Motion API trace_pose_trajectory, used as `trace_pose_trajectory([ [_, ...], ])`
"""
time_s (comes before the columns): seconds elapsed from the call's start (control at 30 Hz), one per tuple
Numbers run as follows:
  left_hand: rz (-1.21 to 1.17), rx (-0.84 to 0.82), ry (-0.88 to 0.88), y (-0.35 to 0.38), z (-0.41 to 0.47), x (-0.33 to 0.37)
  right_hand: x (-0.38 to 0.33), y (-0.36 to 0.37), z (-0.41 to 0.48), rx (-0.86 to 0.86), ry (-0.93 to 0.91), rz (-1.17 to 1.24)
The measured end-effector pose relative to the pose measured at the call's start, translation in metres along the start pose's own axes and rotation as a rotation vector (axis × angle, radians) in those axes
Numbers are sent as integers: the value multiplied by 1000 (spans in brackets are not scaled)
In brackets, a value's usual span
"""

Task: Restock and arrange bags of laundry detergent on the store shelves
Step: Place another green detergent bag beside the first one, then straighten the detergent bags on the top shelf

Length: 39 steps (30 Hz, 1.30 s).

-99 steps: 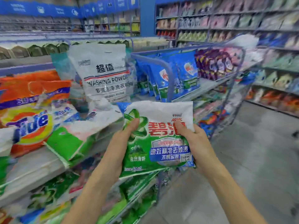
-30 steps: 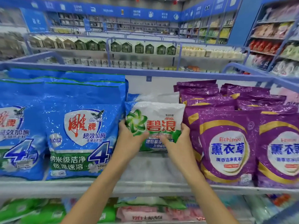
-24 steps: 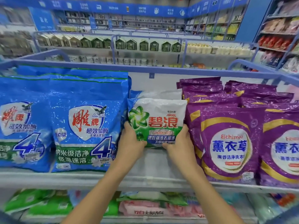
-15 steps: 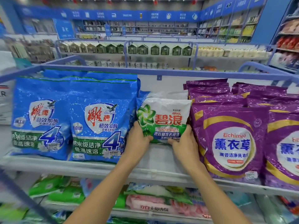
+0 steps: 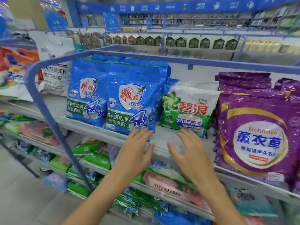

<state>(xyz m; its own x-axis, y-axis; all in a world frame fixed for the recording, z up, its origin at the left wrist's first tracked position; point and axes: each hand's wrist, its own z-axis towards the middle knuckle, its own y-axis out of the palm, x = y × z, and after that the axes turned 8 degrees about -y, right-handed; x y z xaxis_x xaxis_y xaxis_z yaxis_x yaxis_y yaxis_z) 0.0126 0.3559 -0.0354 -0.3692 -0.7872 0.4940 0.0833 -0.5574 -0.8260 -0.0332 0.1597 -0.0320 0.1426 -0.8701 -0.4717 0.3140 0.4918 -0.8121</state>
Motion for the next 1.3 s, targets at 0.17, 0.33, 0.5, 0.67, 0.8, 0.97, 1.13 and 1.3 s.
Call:
trace_pose_trajectory([
  [0.17, 97, 70, -208, -29, -40, -59, -56, 31, -2, -85, -162, 31],
  [0.33, 155, 118, -442, -72, -76, -142, -132, 85, 8, -199, -300, 78],
  [0.5, 168, 144, -576, -125, -107, -236, -219, 154, 33, -281, -375, 159],
  [0.67, 157, 246, -643, -197, -138, -313, -317, 215, 59, -356, -424, 221],
  [0.8, 150, 285, -672, -243, -152, -377, -382, 256, 81, -373, -417, 244],
  [0.97, 102, 313, -672, -279, -142, -439, -440, 298, 115, -373, -417, 259],
  [1.13, 66, 334, -633, -308, -104, -496, -483, 339, 162, -354, -417, 261],
  [1.3, 105, 314, -615, -340, -51, -566, -534, 376, 227, -280, -467, 349],
])
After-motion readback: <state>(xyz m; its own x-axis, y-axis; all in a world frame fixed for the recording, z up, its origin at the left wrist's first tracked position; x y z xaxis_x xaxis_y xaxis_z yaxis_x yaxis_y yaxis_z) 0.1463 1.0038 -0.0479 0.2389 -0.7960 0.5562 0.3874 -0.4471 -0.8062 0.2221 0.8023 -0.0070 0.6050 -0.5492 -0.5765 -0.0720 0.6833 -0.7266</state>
